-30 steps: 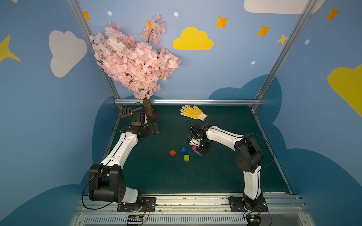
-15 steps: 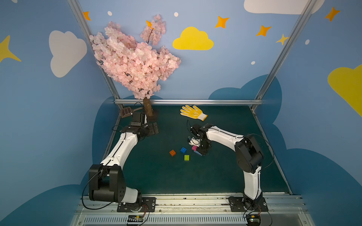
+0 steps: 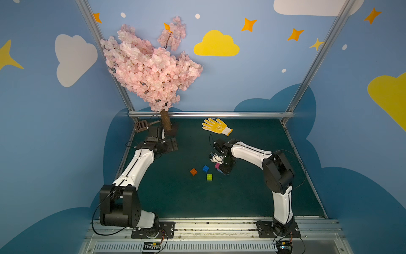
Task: Assemble the letter y with lego
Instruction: Assemble the lego brick with the lego brick, then pick up the lego brick from the center of the board.
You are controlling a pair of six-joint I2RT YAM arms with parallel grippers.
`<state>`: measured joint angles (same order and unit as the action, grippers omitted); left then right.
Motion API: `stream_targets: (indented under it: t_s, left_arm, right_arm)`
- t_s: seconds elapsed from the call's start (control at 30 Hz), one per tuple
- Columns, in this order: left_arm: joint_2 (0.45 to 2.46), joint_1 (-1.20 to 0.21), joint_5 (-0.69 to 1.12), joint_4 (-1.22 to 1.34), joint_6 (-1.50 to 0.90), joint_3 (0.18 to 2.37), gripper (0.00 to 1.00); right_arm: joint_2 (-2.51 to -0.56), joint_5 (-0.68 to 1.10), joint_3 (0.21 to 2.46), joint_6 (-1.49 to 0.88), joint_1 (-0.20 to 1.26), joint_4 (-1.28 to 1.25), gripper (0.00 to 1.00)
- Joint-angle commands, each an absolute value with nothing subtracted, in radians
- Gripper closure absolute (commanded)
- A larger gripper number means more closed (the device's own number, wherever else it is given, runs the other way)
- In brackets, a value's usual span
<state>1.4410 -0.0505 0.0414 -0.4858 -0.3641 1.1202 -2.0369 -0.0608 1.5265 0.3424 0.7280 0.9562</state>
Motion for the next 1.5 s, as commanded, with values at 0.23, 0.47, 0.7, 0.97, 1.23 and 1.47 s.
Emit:
stream_targets:
  t_s: [0.23, 0.47, 0.7, 0.97, 1.23, 1.47]
  left_arm:
    - [1.451, -0.045, 0.032, -0.500, -0.365, 1.150, 0.00]
    - [1.451, -0.043, 0.028, -0.500, -0.365, 1.150, 0.00]
    - [1.449, -0.042, 0.025, -0.503, -0.365, 1.149, 0.00]
    - [1.449, -0.041, 0.024, -0.502, -0.366, 1.150, 0.00]
    - [1.443, -0.041, 0.017, -0.502, -0.366, 1.149, 0.00]
    - [1.443, -0.041, 0.018, -0.502, -0.365, 1.148, 0.00]
  right_arm:
    - [-1.987, -0.031, 1.502, 0.314, 0.695, 0.929, 0.52]
    - [-1.982, -0.011, 1.480, 0.314, 0.692, 0.922, 0.65]
    - [-2.000, -0.023, 1.469, 0.322, 0.698, 0.909, 0.88]
    - [-2.022, -0.011, 1.452, 0.316, 0.699, 0.894, 0.92]
    - [-2.074, -0.015, 1.465, 0.316, 0.709, 0.917, 0.93]
    - [-2.108, -0.036, 1.489, 0.315, 0.713, 0.940, 0.94]
